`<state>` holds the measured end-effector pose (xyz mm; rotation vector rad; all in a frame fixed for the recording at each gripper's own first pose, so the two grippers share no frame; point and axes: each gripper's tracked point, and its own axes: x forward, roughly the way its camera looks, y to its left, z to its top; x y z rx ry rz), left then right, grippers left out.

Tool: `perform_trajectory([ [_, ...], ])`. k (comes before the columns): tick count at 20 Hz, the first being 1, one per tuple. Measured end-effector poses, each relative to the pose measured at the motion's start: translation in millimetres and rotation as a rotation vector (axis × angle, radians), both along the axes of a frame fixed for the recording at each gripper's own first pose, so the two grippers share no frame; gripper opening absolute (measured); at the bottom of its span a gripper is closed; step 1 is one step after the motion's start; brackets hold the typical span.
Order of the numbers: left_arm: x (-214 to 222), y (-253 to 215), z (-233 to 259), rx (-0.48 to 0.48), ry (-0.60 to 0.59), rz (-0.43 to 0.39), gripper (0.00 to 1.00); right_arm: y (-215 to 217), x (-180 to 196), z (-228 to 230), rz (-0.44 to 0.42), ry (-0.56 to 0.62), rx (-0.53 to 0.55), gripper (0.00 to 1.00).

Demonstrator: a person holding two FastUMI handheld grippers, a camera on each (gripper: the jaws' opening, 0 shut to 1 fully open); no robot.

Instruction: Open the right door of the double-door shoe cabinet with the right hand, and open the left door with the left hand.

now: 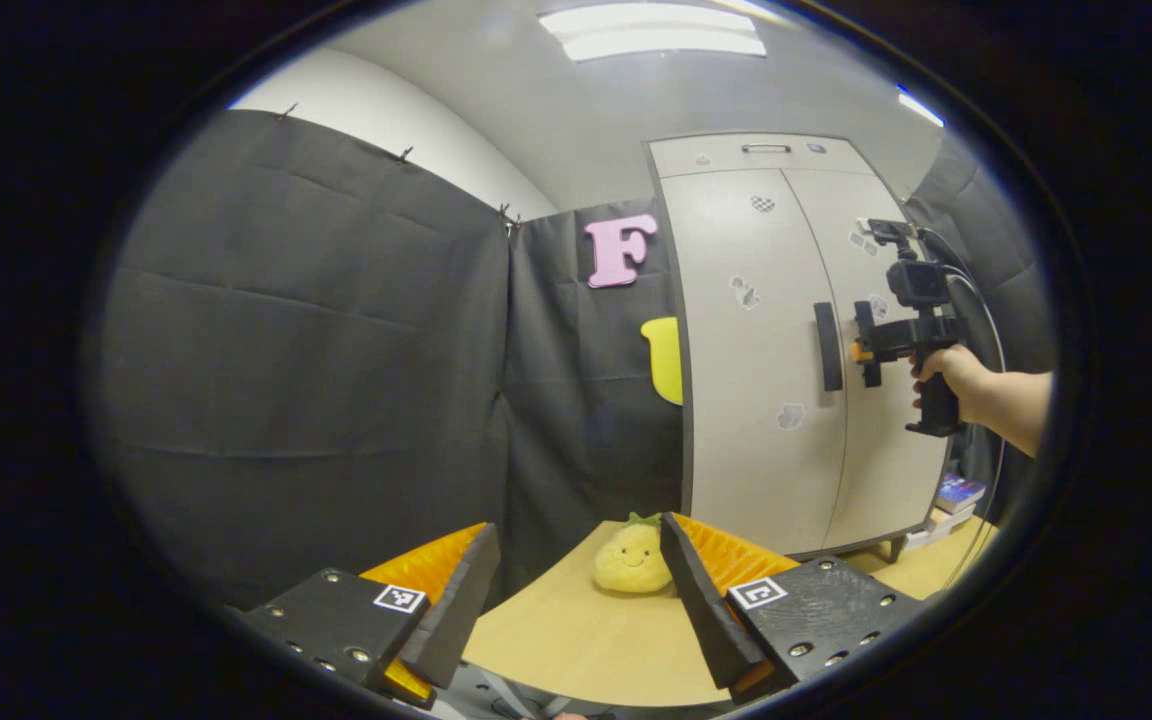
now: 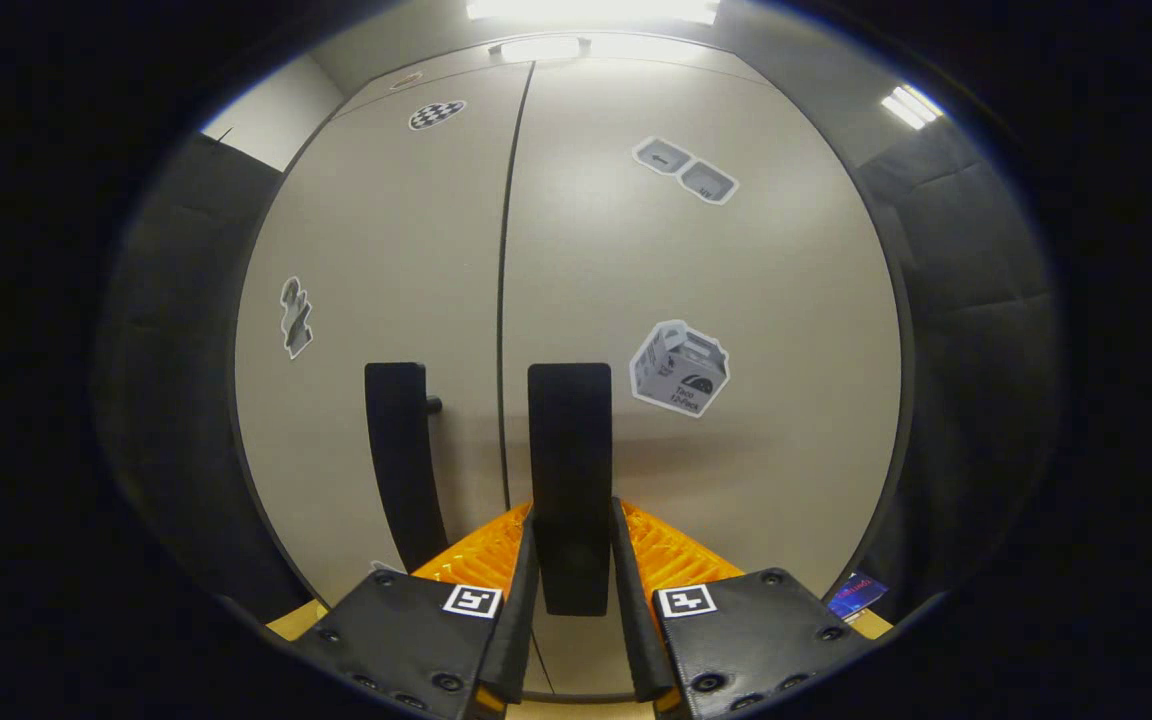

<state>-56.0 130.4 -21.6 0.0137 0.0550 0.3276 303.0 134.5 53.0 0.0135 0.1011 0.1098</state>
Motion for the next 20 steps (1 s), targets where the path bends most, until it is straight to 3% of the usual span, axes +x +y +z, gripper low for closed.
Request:
perform_trajectory([
  [3,-2,3,4,0.005,-0.005,-0.004,0.94,-1,-3,2,-0.012,0.03,0.055,0.43],
  [4,-3,3,4,0.006,-0.008,-0.005,0.94,-1,2,-2,-0.013,0.038,0.042,0.34],
  [5,-2,3,5,0.005,-0.009,-0.006,0.94,0,4,-1,-0.014,0.026,0.017,0.36],
  [7,-5,3,7,0.001,-0.012,-0.009,0.94,1,1,-3,-0.006,0.034,-0.001,0.18],
  [8,-4,3,7,-0.001,-0.014,-0.012,0.94,1,0,-1,0.001,0.038,0.018,0.18],
  [9,-6,4,8,-0.003,-0.016,-0.013,0.95,2,0,-2,0.012,0.05,0.033,0.11],
  [12,-5,-2,8,-0.01,-0.022,-0.029,0.94,0,-5,-1,0.039,0.064,0.026,0.07],
  [13,-4,-5,9,-0.011,-0.024,-0.037,0.94,0,-7,-1,0.049,0.067,0.027,0.11],
  [14,-4,-9,9,-0.012,-0.025,-0.048,0.94,-1,-8,-2,0.058,0.073,0.032,0.07],
  [15,-2,-14,10,-0.013,-0.025,-0.061,0.94,-2,-8,-2,0.067,0.075,0.036,0.11],
  [17,1,-24,11,-0.012,-0.026,-0.087,0.94,-5,-10,-2,0.086,0.075,0.04,0.07],
  [19,7,-35,12,-0.014,-0.029,-0.117,0.94,-7,-13,-1,0.098,0.079,0.042,0.11],
  [20,9,-42,13,-0.015,-0.032,-0.132,0.94,-8,-15,-2,0.103,0.081,0.041,0.07],
])
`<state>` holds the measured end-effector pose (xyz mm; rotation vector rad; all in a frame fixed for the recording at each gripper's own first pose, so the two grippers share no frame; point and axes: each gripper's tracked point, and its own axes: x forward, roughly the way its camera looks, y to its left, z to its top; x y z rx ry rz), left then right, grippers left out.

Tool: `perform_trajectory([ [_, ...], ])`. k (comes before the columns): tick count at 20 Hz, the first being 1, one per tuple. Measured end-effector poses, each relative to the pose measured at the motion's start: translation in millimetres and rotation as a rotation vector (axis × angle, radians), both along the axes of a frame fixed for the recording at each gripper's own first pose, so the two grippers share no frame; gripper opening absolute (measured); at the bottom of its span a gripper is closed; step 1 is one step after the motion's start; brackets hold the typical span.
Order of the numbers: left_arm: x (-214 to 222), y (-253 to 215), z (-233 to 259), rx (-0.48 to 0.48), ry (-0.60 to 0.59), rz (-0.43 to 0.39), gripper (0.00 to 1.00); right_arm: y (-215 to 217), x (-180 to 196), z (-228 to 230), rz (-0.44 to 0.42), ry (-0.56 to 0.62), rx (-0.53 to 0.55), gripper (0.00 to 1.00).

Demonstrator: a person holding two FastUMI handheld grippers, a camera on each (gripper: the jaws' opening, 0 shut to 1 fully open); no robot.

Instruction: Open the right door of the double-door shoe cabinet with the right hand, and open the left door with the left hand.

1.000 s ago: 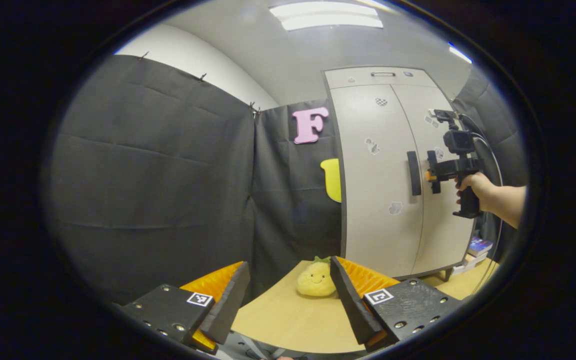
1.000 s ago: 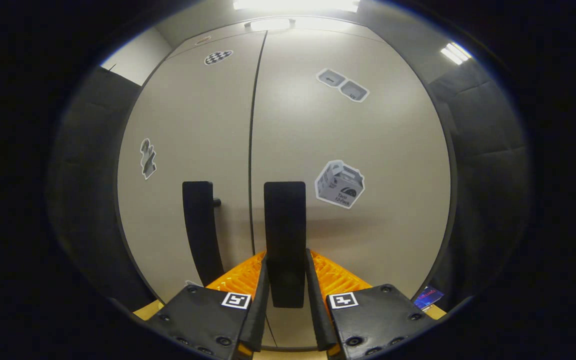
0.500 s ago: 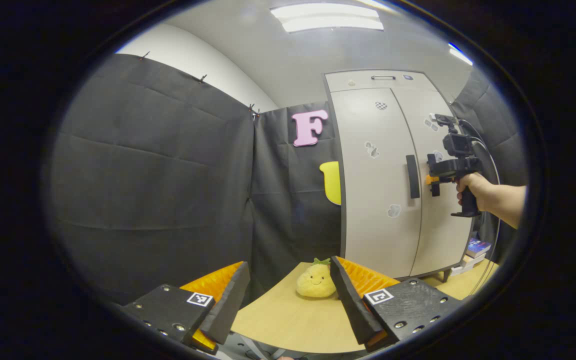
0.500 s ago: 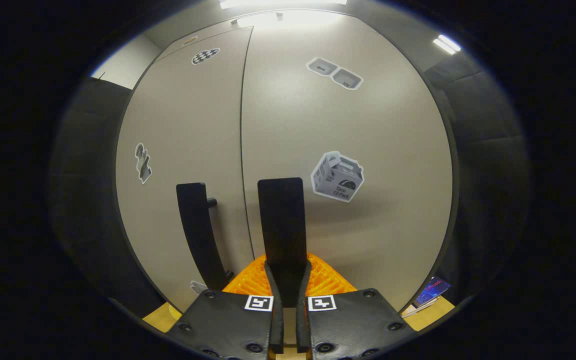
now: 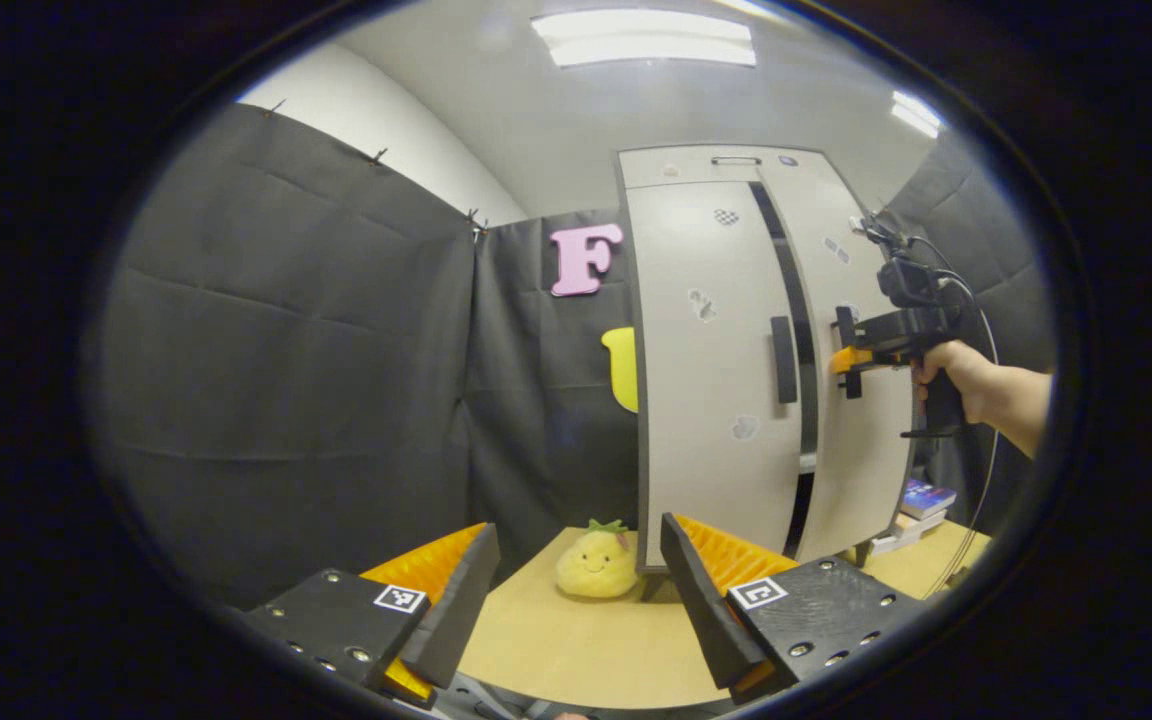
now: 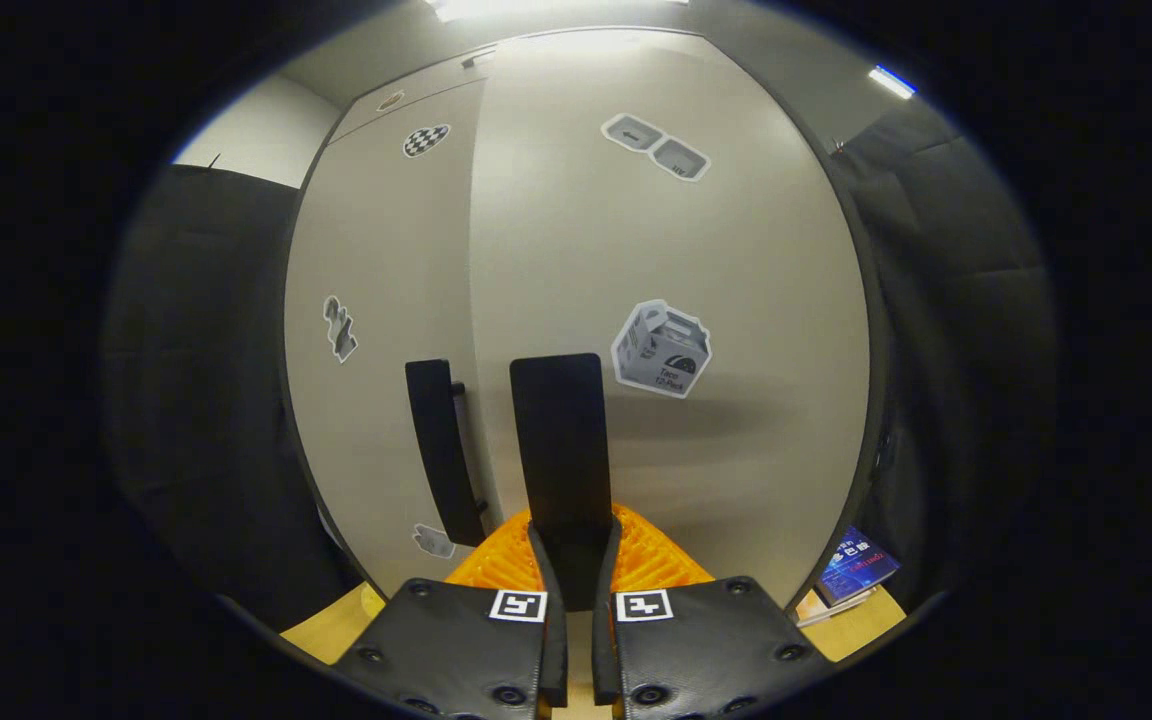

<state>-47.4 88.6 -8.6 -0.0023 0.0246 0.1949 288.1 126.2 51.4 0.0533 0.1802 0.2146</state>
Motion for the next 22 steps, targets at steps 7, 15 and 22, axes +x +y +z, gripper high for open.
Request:
perform_trajectory([
  [7,15,-40,10,-0.003,-0.028,-0.099,0.92,-9,-15,1,0.061,0.037,0.001,0.11],
  [15,24,-73,14,0.0,-0.036,-0.173,0.94,-27,-36,2,0.07,0.026,0.01,0.11],
  [22,29,-103,13,0.008,-0.029,-0.237,0.94,-47,-49,4,0.051,0.019,0.013,0.11],
])
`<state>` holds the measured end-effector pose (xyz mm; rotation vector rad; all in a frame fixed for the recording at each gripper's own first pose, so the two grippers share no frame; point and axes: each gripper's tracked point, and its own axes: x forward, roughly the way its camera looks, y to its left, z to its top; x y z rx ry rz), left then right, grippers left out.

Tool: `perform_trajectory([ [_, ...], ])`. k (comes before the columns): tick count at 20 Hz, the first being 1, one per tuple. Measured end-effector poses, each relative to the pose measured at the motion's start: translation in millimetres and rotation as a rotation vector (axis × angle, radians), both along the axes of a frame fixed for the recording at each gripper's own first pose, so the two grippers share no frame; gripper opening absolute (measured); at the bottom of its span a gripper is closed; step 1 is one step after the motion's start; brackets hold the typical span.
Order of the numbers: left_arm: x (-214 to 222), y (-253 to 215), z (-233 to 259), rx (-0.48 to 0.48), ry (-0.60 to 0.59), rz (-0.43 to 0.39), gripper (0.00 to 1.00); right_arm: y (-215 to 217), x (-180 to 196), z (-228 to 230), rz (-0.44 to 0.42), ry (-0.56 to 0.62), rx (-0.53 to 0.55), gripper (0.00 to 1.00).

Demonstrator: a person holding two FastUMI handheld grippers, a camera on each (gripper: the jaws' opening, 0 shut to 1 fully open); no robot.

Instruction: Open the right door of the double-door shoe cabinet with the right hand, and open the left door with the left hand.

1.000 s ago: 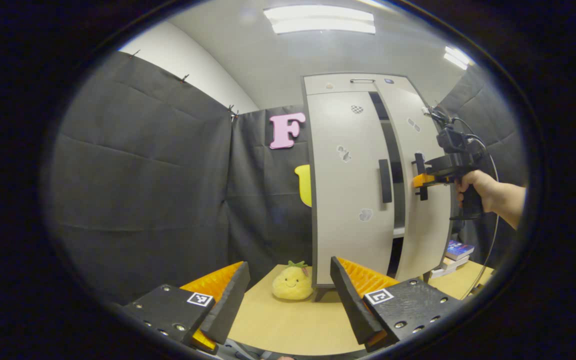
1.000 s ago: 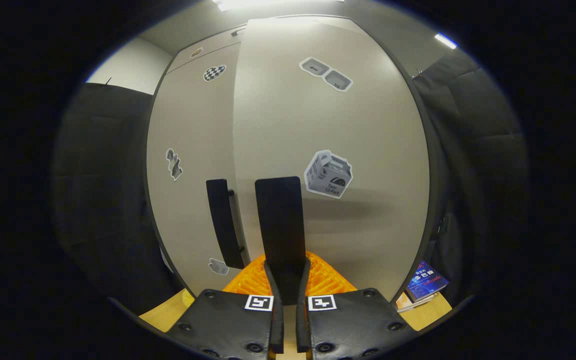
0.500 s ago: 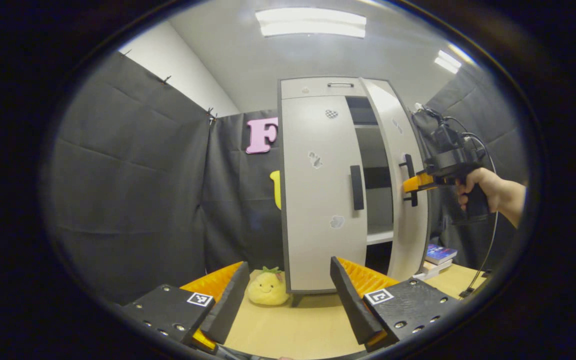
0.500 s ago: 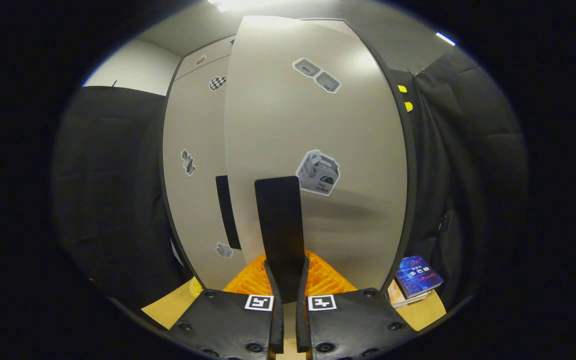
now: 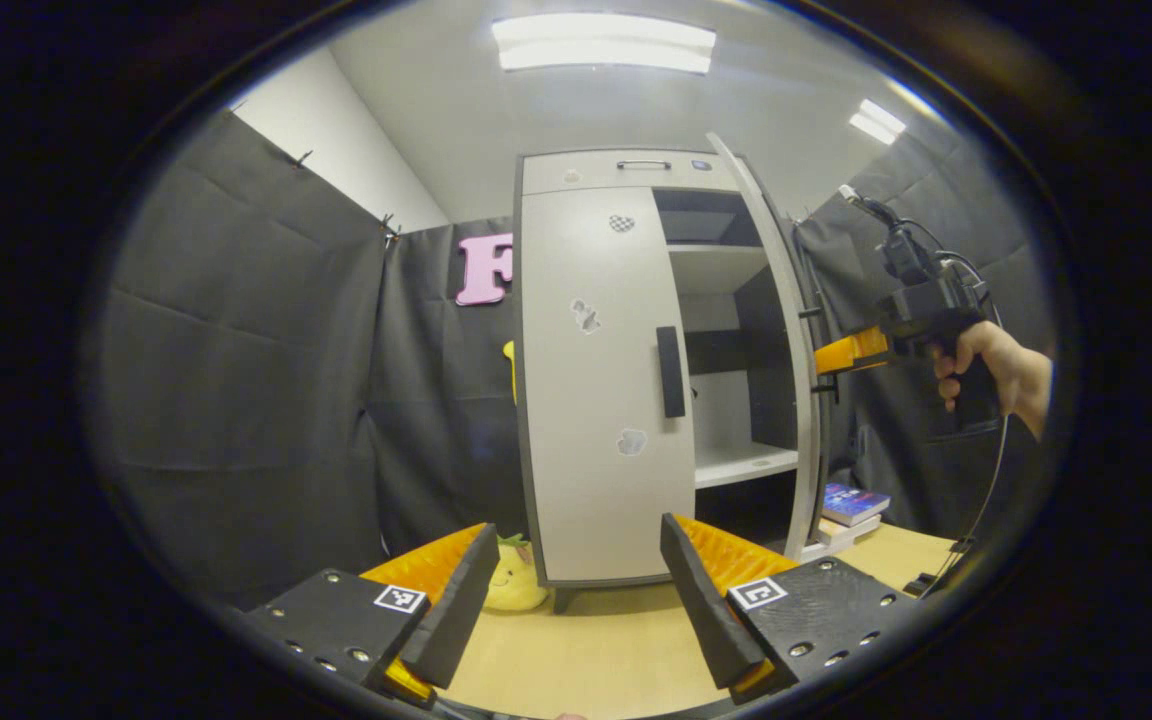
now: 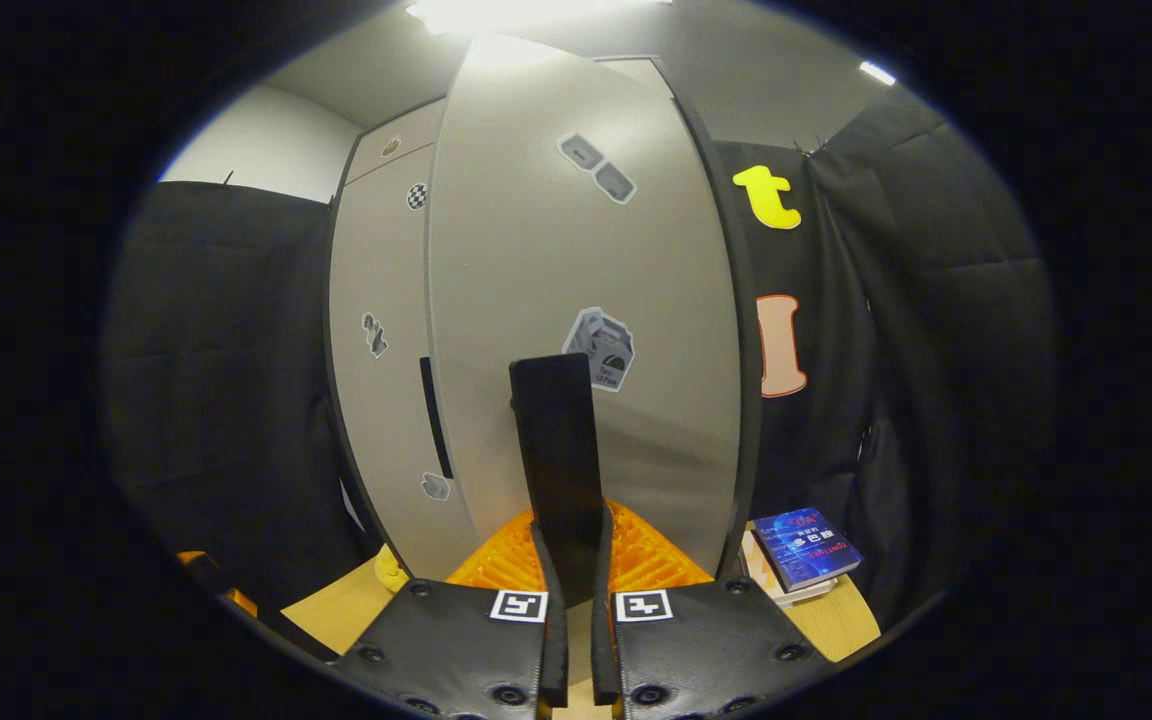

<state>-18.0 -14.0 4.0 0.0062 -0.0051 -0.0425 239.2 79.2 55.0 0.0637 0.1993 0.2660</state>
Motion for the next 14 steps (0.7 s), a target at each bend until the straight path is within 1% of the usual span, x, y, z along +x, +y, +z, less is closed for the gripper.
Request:
perform_trajectory([
  [1,2,-4,0,-0.001,0.001,-0.007,0.94,-3,-1,0,-0.003,0.001,0.002,0.11],
  [2,3,-7,-1,-0.003,0.002,-0.013,0.95,-5,-3,0,-0.004,0.004,0.002,0.07],
  [3,3,-11,-1,-0.004,0.004,-0.02,0.95,-7,-4,0,-0.004,0.008,-0.002,0.11],
  [4,4,-14,-2,-0.005,0.005,-0.026,0.95,-9,-5,0,-0.006,0.008,-0.006,0.11],
  [5,5,-18,-2,-0.005,0.005,-0.032,0.92,-12,-6,1,-0.007,0.007,-0.011,0.11],
  [8,7,-26,-2,-0.004,0.004,-0.047,0.94,-20,-7,2,-0.024,-0.001,-0.019,0.11],
  [9,9,-28,-3,-0.004,0.005,-0.049,0.94,-24,-7,2,-0.032,0.0,-0.02,0.07],
  [10,10,-29,-3,-0.005,0.005,-0.051,0.94,-28,-9,2,-0.042,0.001,-0.023,0.11],
  [11,11,-30,-3,-0.007,0.005,-0.052,0.94,-33,-9,3,-0.054,-0.001,-0.029,0.07],
  [12,12,-31,-4,-0.01,0.004,-0.054,0.94,-38,-10,3,-0.067,-0.001,-0.033,0.1],
  [14,15,-37,-4,-0.014,0.008,-0.062,0.94,-47,-10,3,-0.087,-0.002,-0.039,0.1],
])
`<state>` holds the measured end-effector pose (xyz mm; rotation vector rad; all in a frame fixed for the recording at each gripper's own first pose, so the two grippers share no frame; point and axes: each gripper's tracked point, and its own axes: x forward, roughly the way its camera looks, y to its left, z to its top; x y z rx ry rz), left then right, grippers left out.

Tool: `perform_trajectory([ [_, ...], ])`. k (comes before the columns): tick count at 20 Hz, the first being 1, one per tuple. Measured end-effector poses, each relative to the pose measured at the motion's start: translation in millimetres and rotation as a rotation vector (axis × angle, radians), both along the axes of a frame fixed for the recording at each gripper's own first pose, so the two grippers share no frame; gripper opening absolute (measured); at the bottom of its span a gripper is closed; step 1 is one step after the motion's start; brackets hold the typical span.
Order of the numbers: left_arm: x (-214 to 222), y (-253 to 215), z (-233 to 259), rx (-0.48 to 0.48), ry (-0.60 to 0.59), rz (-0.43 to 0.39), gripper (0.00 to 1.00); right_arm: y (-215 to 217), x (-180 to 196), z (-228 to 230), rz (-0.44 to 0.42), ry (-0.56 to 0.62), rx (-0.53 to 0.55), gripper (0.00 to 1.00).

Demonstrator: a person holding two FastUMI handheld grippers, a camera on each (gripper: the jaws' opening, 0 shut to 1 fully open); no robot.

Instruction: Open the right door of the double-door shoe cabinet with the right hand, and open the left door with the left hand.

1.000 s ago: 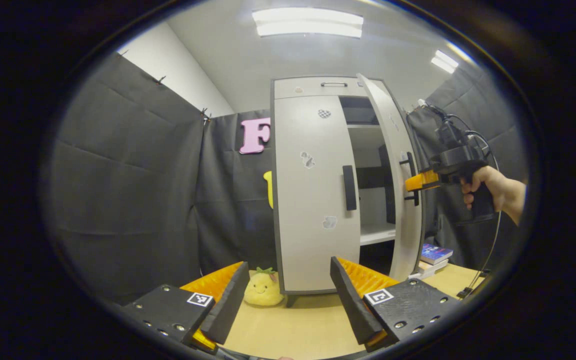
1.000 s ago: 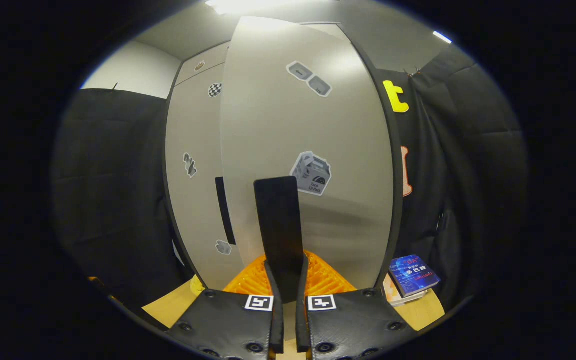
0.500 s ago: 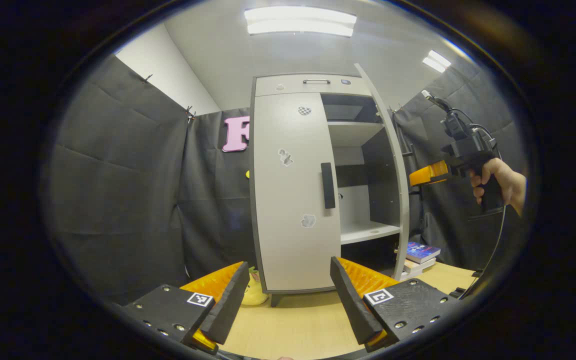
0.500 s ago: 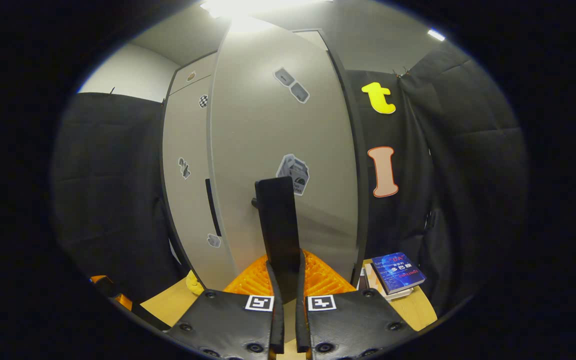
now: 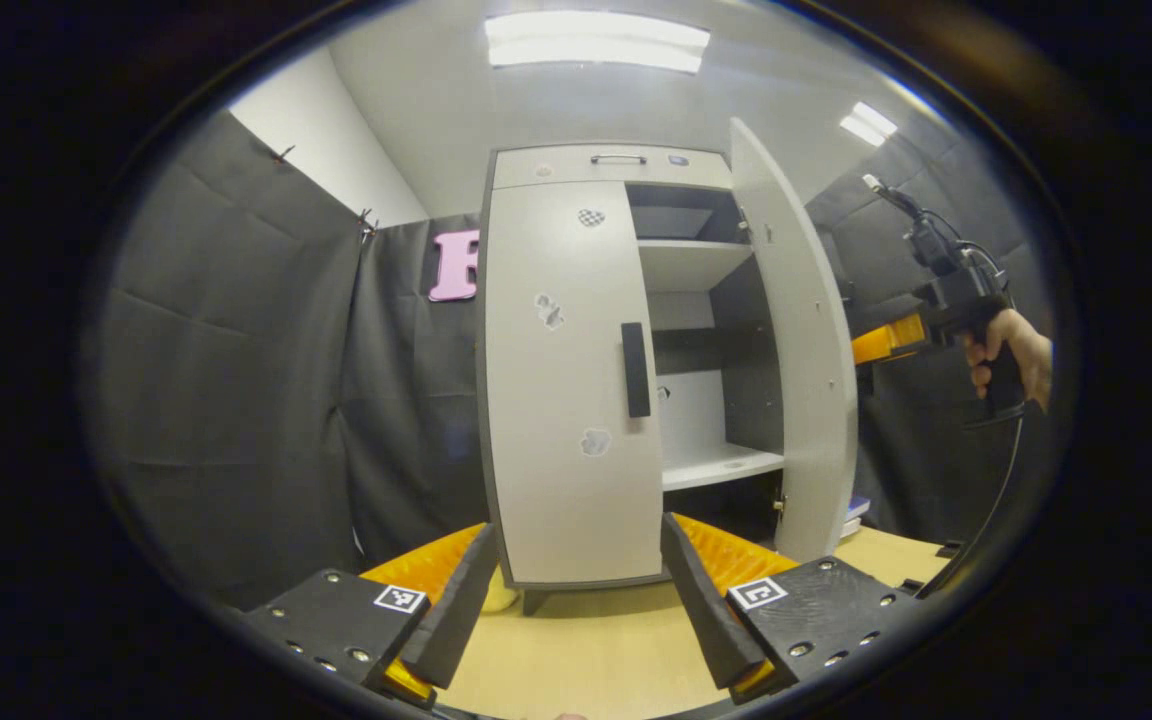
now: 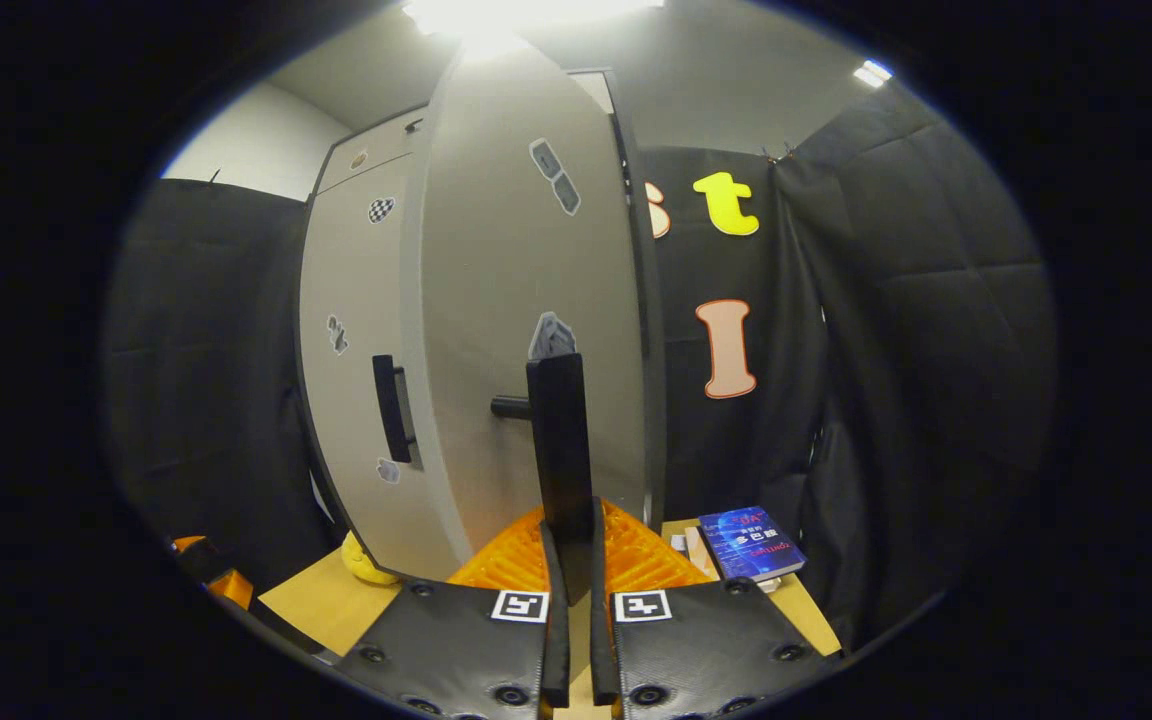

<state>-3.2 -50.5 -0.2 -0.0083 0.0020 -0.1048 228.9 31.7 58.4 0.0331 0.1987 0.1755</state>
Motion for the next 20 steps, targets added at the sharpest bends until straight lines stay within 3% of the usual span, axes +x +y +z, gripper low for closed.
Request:
perform_trajectory([
  [13,6,-37,3,-0.006,0.001,-0.066,0.95,-47,5,2,-0.119,-0.023,-0.016,0.06],
  [15,8,-36,5,-0.002,0.002,-0.06,0.94,-41,3,3,-0.093,-0.02,0.016,0.02],
  [20,16,-33,14,-0.011,0.003,-0.055,0.94,-41,-1,6,-0.091,-0.056,0.038,0.05],
])
